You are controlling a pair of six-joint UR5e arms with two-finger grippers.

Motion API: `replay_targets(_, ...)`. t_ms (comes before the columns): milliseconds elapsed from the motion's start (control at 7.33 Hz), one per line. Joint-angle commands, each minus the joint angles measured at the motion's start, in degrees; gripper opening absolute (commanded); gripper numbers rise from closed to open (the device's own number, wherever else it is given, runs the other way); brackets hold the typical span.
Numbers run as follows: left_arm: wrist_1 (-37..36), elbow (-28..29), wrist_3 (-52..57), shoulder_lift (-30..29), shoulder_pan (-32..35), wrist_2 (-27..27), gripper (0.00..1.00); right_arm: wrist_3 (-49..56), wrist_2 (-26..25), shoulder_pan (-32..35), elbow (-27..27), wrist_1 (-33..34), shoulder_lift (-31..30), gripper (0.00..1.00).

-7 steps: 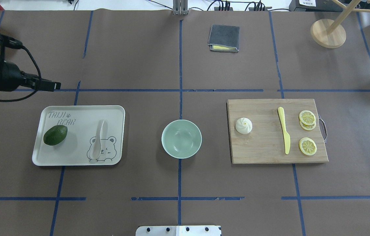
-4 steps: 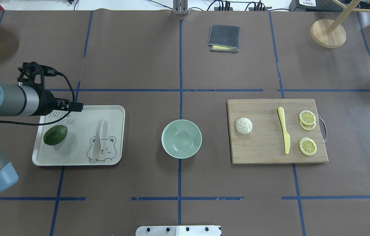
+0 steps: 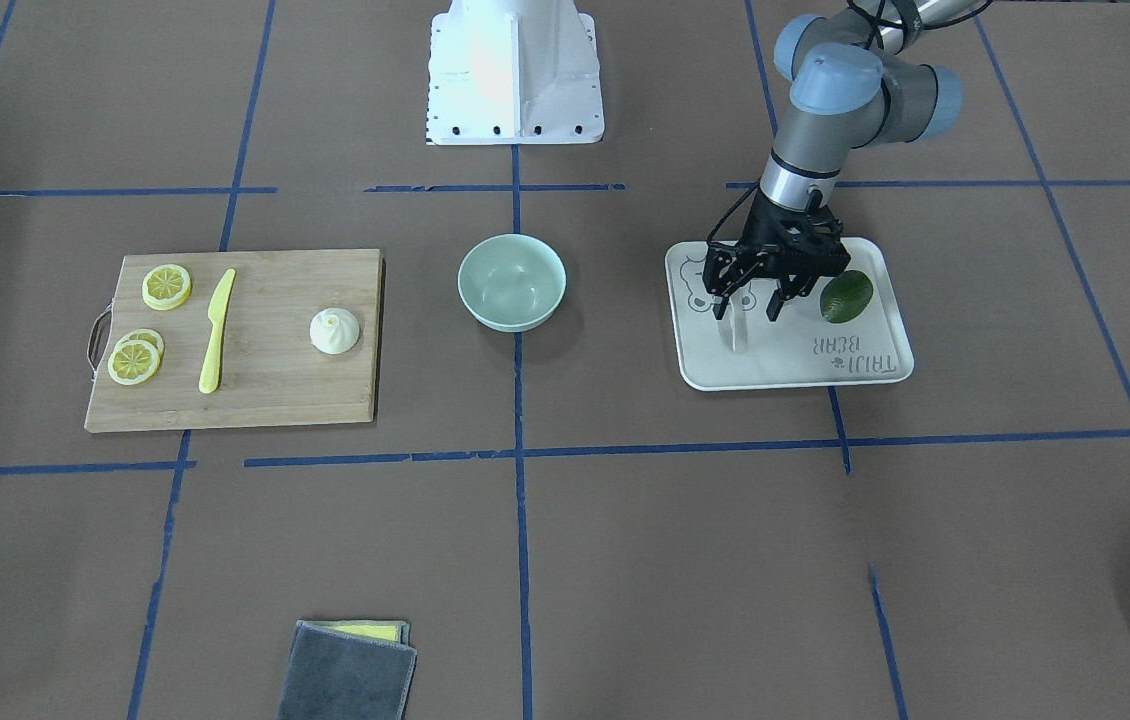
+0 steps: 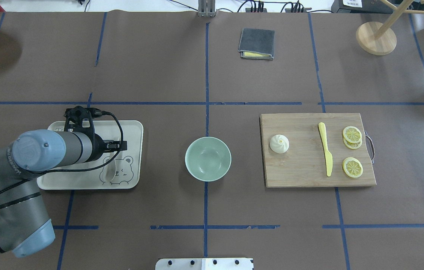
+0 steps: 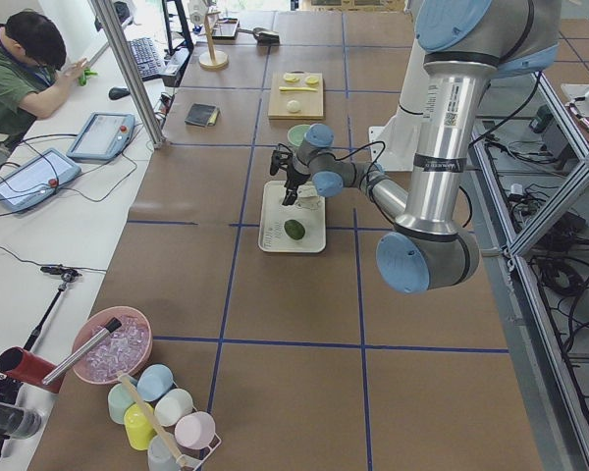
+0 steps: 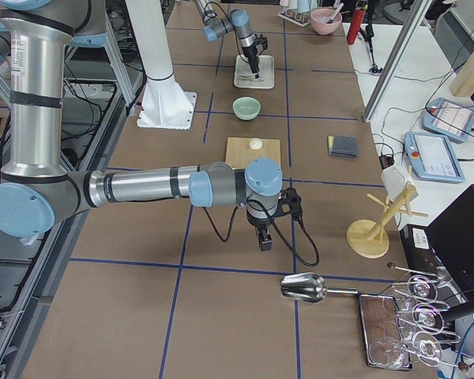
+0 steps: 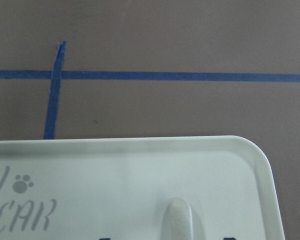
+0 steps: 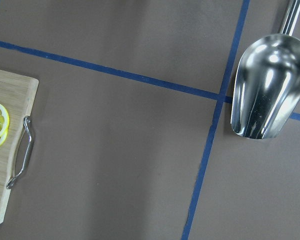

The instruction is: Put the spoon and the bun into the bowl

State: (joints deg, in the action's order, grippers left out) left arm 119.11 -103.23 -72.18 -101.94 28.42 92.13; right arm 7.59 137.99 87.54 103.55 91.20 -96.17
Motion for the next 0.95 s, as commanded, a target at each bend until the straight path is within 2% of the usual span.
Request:
replay_targets(0,-0.02,1.45,-0.42,-0.8,-0.82,-0.37,0.63,-0.03,0.0,0.0,-0.1,0.03,0.02,1.0)
replay_targets(273,-0.02,1.45,-0.24,-0.63,-0.91,-0.29,0.5,-0.03,0.0,0.0,-0.1,0.03,0.1,1.0)
replay_targets(409,-0.02,1.36,-0.24,-0.63,-0.91,-0.29,0.23,-0.03,0.0,0.0,-0.1,0.03,0.1,1.0)
replay_targets(545,-0.02,1.36,-0.24,-0.45,-0.91,-0.29,0.0,-0.03,0.0,0.0,-0.1,0.03,0.1,1.0)
replay_targets(818,-0.02,1.1,-0.07,-0.36,-0.91,-0.29,0.0,-0.03,0.0,0.0,-0.1,-0.05,0.1,1.0)
